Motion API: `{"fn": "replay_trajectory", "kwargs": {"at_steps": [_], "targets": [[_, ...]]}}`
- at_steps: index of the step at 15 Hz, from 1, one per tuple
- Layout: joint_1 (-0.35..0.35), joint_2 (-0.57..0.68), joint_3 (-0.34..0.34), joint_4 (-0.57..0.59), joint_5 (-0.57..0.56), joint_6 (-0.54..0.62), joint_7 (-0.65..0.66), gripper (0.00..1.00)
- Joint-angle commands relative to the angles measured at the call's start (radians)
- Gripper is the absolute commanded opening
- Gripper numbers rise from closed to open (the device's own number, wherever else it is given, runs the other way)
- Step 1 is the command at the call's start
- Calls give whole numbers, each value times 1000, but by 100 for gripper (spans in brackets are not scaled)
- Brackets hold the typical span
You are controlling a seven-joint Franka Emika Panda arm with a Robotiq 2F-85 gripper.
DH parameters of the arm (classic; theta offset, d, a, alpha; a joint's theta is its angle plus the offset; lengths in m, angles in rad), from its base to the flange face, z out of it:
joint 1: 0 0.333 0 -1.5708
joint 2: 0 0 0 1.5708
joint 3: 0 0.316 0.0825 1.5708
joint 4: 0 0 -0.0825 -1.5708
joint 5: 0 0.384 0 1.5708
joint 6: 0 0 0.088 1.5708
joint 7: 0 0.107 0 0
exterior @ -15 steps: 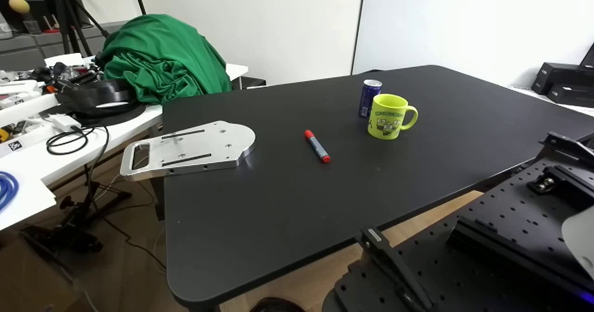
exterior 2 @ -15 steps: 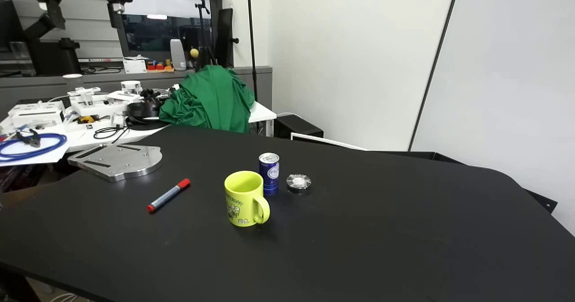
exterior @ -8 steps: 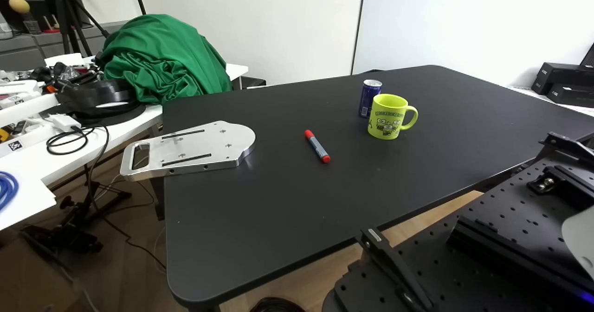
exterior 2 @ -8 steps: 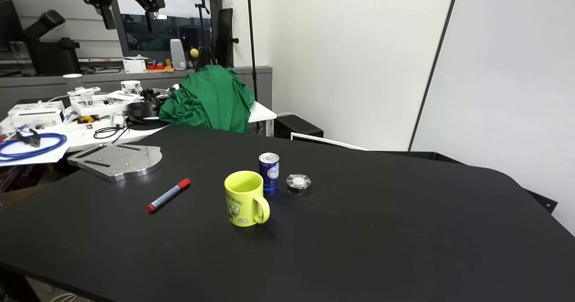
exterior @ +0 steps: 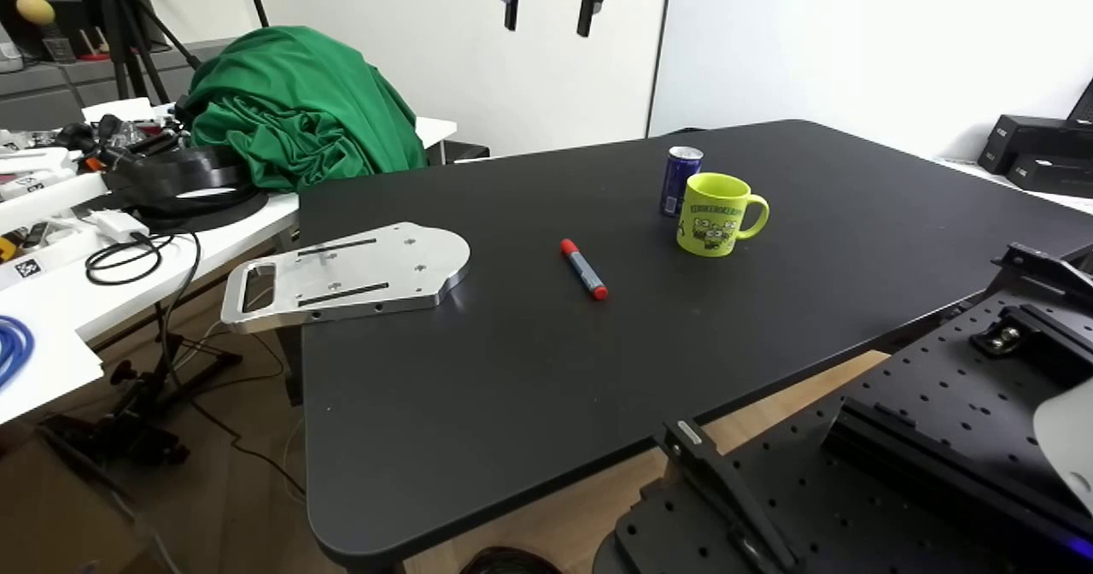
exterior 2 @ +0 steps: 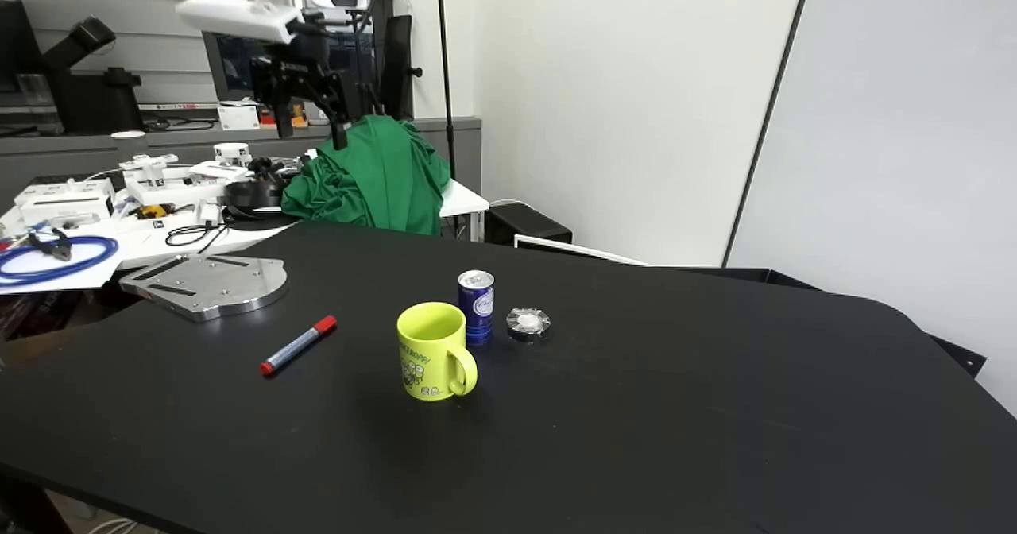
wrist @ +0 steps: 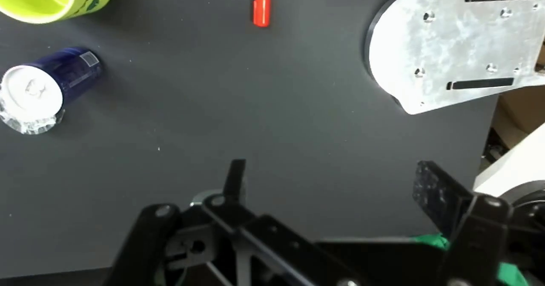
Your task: Put the marker in the mug
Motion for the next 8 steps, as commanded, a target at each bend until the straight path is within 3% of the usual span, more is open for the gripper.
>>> {"fn": "replay_trajectory", "kwargs": {"at_steps": [1, 8], "targets": [[26, 117, -34, 57, -40, 23, 94, 100], [92, 242, -63, 86, -62, 2, 138, 100]]}}
